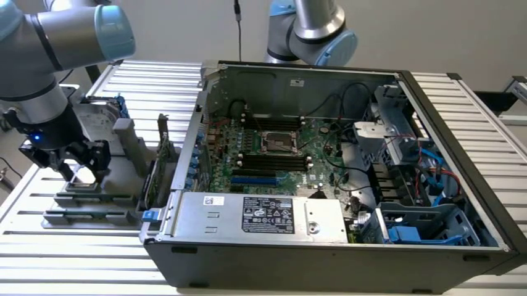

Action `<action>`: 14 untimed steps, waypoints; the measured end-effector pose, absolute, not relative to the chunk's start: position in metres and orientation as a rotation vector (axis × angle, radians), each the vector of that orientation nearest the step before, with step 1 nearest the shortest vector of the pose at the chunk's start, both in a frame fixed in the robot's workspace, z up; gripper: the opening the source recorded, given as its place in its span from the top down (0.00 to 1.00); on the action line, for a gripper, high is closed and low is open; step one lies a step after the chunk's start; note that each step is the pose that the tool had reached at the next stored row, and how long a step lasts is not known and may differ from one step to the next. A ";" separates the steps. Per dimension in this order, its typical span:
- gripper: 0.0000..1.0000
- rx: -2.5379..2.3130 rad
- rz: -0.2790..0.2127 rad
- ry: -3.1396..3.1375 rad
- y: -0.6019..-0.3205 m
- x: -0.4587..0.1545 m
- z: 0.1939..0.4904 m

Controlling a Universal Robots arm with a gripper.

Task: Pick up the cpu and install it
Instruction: 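Pick up the cpu and move it towards the insertion slot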

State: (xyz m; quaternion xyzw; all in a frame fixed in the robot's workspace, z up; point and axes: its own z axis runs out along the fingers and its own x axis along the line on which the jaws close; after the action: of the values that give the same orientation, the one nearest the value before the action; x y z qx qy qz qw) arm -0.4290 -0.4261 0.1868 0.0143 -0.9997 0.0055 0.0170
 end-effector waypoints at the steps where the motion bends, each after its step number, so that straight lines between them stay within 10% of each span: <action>1: 0.35 0.044 0.017 -3.107 -0.426 -0.429 0.187; 14: 0.35 0.029 0.017 -3.107 -0.425 -0.429 0.186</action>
State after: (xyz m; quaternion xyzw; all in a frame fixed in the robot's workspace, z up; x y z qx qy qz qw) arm -0.4290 -0.4251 0.1857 0.0093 -0.9998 0.0055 0.0170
